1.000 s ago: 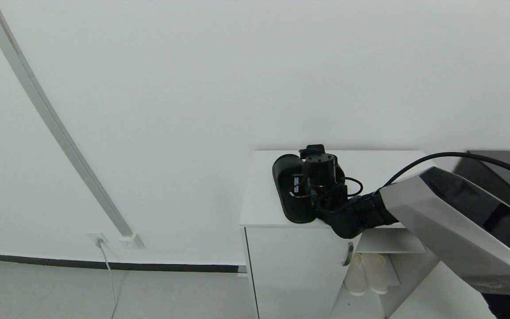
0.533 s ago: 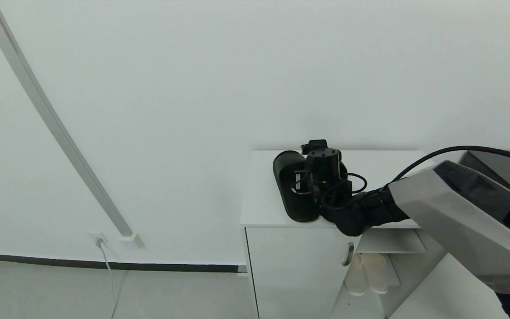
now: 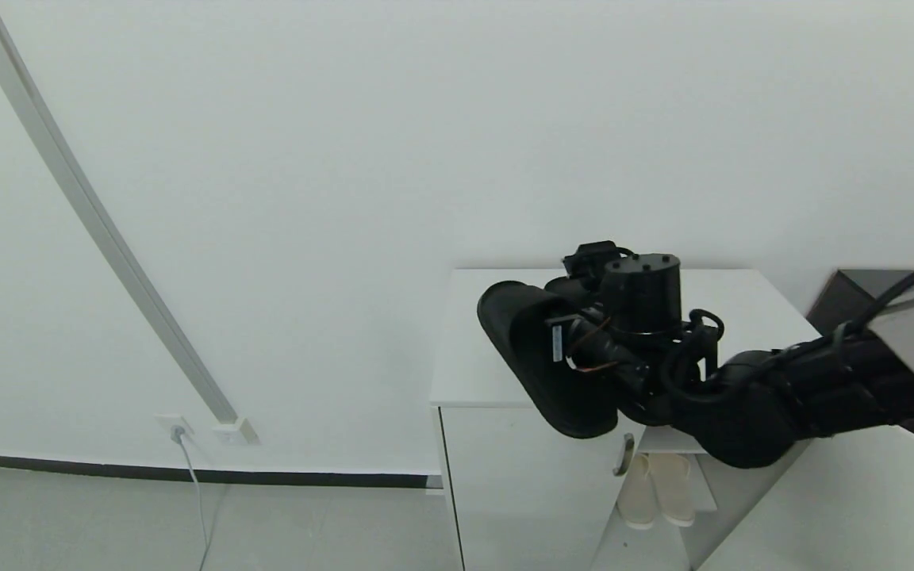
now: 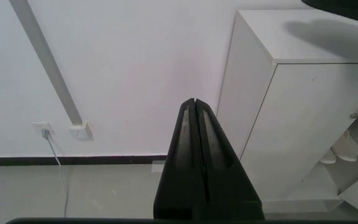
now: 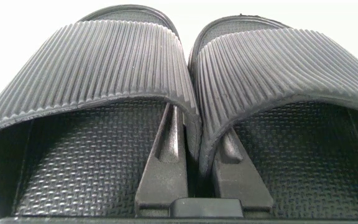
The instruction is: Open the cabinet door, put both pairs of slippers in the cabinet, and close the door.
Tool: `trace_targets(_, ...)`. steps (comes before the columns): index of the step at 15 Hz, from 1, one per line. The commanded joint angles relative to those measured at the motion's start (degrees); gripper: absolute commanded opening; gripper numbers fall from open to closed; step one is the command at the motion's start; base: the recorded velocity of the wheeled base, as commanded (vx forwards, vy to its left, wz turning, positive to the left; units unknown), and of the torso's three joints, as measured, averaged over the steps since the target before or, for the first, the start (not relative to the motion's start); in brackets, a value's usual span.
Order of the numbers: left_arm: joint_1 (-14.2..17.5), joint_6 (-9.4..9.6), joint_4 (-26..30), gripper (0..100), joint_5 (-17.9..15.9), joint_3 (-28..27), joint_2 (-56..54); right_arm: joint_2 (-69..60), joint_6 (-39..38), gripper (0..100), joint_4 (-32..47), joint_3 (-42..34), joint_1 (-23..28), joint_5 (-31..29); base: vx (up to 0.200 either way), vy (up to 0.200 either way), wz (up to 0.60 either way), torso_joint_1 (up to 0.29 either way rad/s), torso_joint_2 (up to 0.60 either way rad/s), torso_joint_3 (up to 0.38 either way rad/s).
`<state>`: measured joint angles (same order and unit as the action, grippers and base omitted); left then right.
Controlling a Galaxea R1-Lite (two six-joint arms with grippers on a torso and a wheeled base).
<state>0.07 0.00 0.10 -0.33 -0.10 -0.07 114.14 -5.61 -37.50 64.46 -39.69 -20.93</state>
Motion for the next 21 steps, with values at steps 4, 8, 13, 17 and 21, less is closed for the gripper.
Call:
trace_targets(4, 0.01, 0.09, -0.01, 0, -0.02, 0.01, 0.07, -18.78, -0.19, 0, 0.14, -16.83, -4.43, 12.05, 0.000, 0.000, 0.00, 0.000, 0.00, 0.000)
trace_targets(8, 0.01, 0.18, -0.01, 0, -0.02, 0.01, 0.07, -20.98, -1.16, 0, 0.23, -17.97, -4.78, 11.70, 0.000, 0.000, 0.00, 0.000, 0.00, 0.000)
trace_targets(13, 0.01, 0.18, -0.01, 0, -0.11, 0.01, 0.07, -20.45, -1.16, 0, 0.23, -17.97, -4.78, 11.70, 0.000, 0.000, 0.00, 0.000, 0.00, 0.000)
trace_targets(17, 0.01, 0.09, -0.01, 0, -0.11, 0.01, 0.07, -20.45, -1.07, 0, 0.14, -18.15, -4.87, 11.70, -0.050, 0.000, 0.00, 0.001, 0.00, 0.001)
trace_targets(21, 0.01, 0.00, -0.01, 0, -0.20, 0.01, 0.07, -20.27, -1.07, 0, 0.14, -18.15, -4.87, 11.70, -0.200, 0.000, 0.00, 0.004, 0.00, 0.002)
